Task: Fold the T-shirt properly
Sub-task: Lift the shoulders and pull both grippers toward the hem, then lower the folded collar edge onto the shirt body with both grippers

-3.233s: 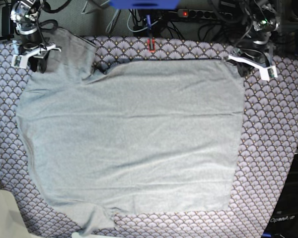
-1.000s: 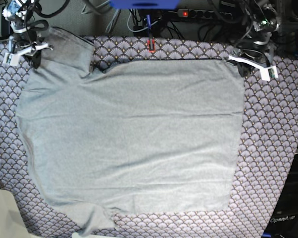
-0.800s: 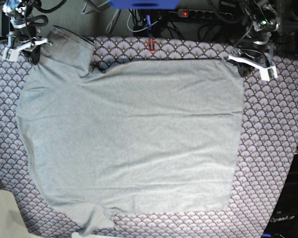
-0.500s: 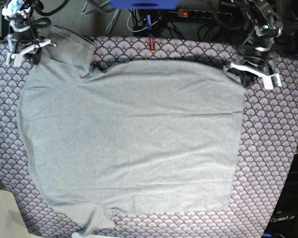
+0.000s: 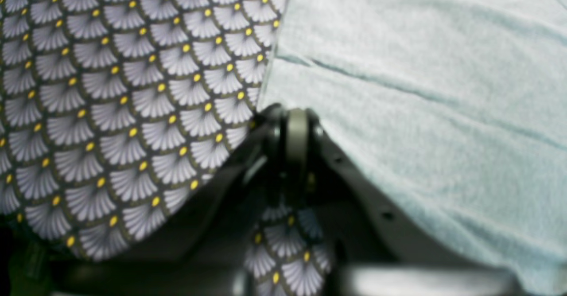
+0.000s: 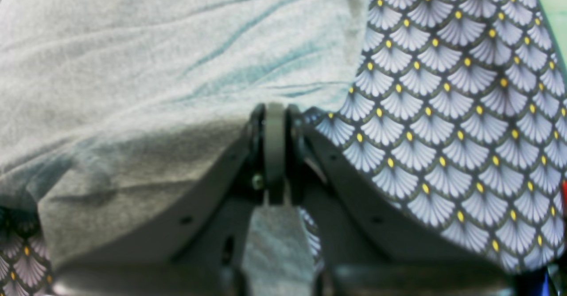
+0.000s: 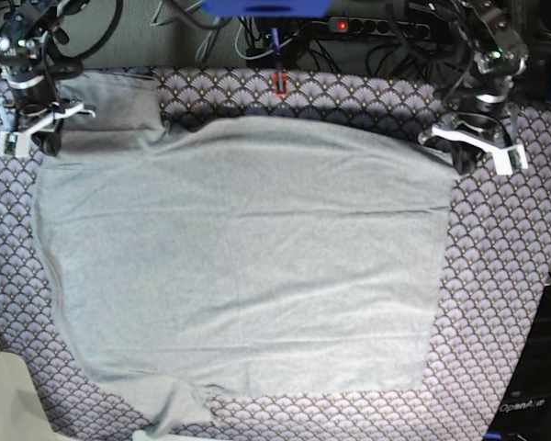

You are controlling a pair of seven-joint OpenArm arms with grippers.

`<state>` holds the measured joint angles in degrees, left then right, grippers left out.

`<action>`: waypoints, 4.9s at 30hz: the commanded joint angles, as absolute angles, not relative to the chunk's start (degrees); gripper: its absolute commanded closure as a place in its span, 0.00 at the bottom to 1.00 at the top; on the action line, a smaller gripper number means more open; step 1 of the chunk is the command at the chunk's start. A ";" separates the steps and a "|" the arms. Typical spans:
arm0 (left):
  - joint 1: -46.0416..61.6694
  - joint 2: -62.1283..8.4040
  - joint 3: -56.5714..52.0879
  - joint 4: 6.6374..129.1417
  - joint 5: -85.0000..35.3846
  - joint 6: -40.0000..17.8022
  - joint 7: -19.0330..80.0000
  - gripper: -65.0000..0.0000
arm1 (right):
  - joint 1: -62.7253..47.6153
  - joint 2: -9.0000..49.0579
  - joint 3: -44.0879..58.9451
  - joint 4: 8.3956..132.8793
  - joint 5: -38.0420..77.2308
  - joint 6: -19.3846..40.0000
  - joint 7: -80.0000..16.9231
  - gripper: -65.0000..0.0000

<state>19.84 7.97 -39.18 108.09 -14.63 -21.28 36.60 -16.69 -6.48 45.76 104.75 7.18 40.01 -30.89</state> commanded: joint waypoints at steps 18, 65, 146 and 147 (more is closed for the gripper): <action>-1.27 5.93 -39.43 105.63 -10.07 -21.23 48.22 1.00 | 1.10 3.03 35.91 99.30 8.04 40.00 -38.29 1.00; -20.44 0.31 -38.99 84.35 -4.70 -21.23 48.48 1.00 | 40.66 18.24 16.75 42.59 7.96 40.00 -19.38 1.00; -19.21 -5.41 -29.76 76.26 -10.51 -21.41 44.09 0.21 | 17.10 22.90 15.08 71.08 8.04 37.67 -23.60 0.62; -18.33 -5.05 -30.02 76.26 -10.51 -21.32 44.09 0.22 | 17.01 22.73 15.08 71.25 8.04 37.67 -23.69 0.62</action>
<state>-17.39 -4.62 -29.93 75.42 -9.89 -21.04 44.95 15.81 21.61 14.74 70.11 7.46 37.69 -24.88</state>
